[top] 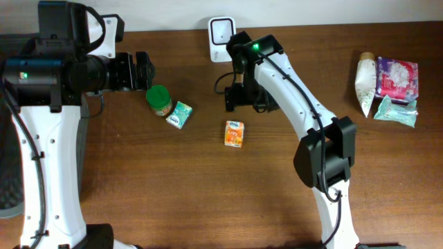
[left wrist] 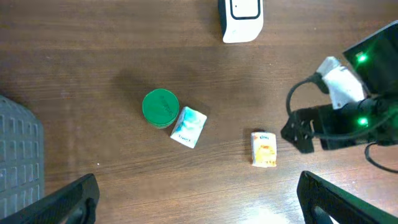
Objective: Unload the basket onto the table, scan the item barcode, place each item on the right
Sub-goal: 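Grasp the orange Kleenex pack with the right gripper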
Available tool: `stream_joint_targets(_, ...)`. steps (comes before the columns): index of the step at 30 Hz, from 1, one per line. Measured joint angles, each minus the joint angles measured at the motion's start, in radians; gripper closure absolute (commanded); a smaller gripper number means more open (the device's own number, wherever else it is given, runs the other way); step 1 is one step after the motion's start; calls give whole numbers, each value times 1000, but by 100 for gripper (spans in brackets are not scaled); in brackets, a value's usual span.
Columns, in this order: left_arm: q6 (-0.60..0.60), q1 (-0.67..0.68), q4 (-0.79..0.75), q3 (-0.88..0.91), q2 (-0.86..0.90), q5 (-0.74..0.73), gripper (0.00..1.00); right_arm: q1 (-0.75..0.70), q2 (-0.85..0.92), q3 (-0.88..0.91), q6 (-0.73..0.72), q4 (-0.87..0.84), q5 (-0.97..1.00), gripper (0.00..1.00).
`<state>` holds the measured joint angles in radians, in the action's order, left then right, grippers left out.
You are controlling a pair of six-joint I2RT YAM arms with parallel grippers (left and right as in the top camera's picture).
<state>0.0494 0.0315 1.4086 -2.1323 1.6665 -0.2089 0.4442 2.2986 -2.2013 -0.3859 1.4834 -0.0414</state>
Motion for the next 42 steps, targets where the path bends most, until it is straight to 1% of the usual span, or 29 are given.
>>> stream_joint_targets(1,0,0,0,0,0,0,1,35,0,1,26,-31,-19,21)
stream_joint_targets(2,0,0,0,0,0,0,1,58,0,3,23,-52,-28,21)
stream_joint_targets(3,0,0,0,0,0,0,1,97,0,13,19,-77,-32,24)
stream_joint_targets(4,0,0,1,0,0,0,1,138,0,39,-6,-95,-26,28)
stream_joint_targets(5,0,0,1,0,0,0,1,168,1,70,-41,-117,1,34)
stream_joint_targets(6,0,0,0,0,0,0,1,177,1,103,-65,-150,19,42)
stream_joint_targets(9,0,0,0,0,0,0,1,175,5,230,-113,-248,43,51)
stream_joint_targets(10,0,0,0,0,0,0,1,175,5,254,-114,-267,37,58)
stream_joint_targets(13,0,0,0,0,0,0,1,175,5,260,-119,-282,32,60)
stream_joint_targets(15,0,0,0,0,0,0,1,175,4,307,-120,-335,34,61)
stream_joint_targets(16,0,0,0,0,0,0,1,175,5,332,-119,-362,42,64)
stream_joint_targets(17,0,0,0,0,0,0,1,175,4,348,-120,-377,55,74)
stream_joint_targets(18,0,0,0,0,0,0,1,175,3,353,-121,-379,69,94)
stream_joint_targets(19,0,0,0,0,0,0,1,176,3,354,-124,-378,79,96)
stream_joint_targets(22,0,0,0,0,0,0,1,173,1,354,-104,-374,86,96)
stream_joint_targets(24,0,0,0,0,0,0,1,156,3,317,-44,-304,41,96)
stream_joint_targets(25,0,0,0,0,0,0,1,134,9,266,8,-281,-38,96)
stream_joint_targets(26,0,0,0,0,0,0,1,86,8,198,78,-268,-171,96)
stream_joint_targets(27,0,0,0,0,0,0,1,44,8,167,127,-269,-279,96)
stream_joint_targets(28,0,0,0,0,0,0,1,16,8,163,153,-266,-344,96)
stream_joint_targets(30,0,0,0,0,0,0,1,-74,8,163,244,-261,-547,96)
stream_joint_targets(32,0,0,0,0,0,0,1,-130,8,203,297,-277,-676,96)
stream_joint_targets(36,0,0,0,0,0,0,1,-136,6,400,314,-416,-775,96)
stream_joint_targets(37,0,0,0,0,0,0,1,-139,6,427,315,-426,-782,93)
stream_joint_targets(38,0,0,0,0,0,0,1,-145,6,444,315,-430,-780,73)
stream_joint_targets(39,0,0,0,0,0,0,1,-167,6,452,314,-425,-769,60)
stream_joint_targets(40,0,0,0,0,0,0,1,-194,6,453,309,-417,-733,57)
stream_joint_targets(41,0,0,1,0,0,0,1,-208,6,453,316,-407,-695,58)
stream_joint_targets(42,0,0,0,0,0,0,1,-235,6,453,318,-389,-660,55)
